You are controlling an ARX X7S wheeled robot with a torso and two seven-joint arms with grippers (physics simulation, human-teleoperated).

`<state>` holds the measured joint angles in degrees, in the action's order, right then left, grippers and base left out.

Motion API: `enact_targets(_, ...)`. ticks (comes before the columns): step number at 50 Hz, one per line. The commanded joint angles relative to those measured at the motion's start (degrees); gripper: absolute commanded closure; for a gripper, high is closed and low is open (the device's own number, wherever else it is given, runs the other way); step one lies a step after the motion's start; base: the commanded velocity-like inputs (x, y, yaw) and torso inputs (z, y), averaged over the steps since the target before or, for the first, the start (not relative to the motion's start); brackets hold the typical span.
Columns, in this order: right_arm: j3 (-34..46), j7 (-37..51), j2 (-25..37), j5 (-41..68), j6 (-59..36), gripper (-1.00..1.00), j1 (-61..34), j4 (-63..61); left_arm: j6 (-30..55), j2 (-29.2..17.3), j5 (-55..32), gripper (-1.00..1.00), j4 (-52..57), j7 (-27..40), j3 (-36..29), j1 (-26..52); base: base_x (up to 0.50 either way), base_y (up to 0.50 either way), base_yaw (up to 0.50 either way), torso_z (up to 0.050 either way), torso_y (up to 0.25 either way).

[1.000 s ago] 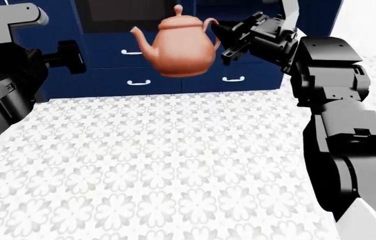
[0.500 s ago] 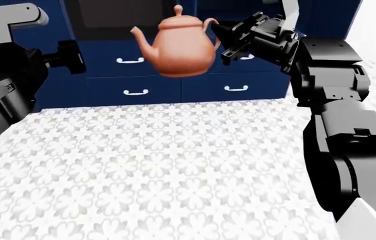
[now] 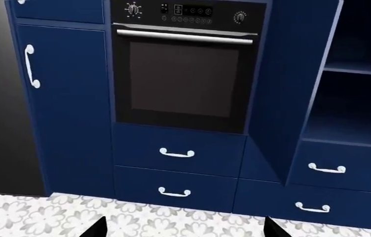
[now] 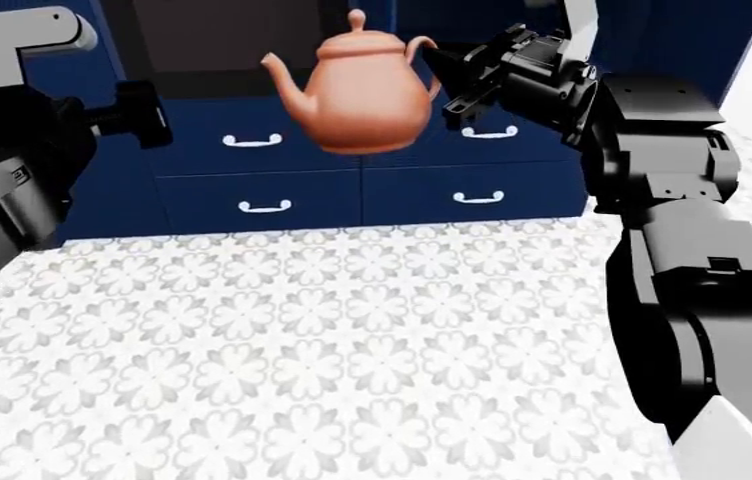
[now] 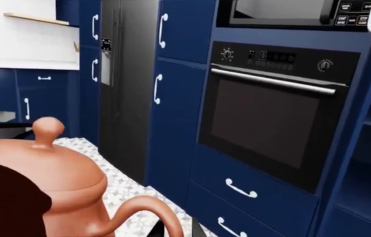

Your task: Pick the teapot from the counter and place it in the cabinet.

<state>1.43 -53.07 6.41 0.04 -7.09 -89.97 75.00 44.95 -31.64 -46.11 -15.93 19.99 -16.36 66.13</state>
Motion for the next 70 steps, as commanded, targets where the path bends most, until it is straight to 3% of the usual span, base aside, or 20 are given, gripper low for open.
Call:
enact_targets(1, -1.2, 0.0, 0.0, 0.1, 0.2, 1.00, -0.3, 0.0, -0.1, 0.0, 0.0, -1.00, -0.1, 0.0, 0.0, 0.1, 0.50, -0.04, 0.00, 0.000, 0.010)
enact_targets(30, -1.5, 0.0, 0.0, 0.0, -0.4, 1.00, -0.3, 0.0, -0.1, -0.1, -0.2, -1.00, 0.1, 0.2, -0.1, 0.0, 0.18, -0.42, 0.00, 0.000, 0.000)
enact_targets(50, -1.5, 0.1, 0.0, 0.1, -0.3, 1.00, -0.3, 0.0, -0.1, -0.1, -0.2, -1.00, 0.1, 0.2, -0.1, 0.0, 0.48, -0.02, 0.00, 0.000, 0.001)
enact_targets(70, -1.8, -0.1, 0.0, 0.0, -0.9, 1.00, -0.5, 0.0, -0.1, -0.1, -0.4, -1.00, 0.1, 0.3, -0.2, 0.0, 0.28, -0.38, 0.00, 0.000, 0.001)
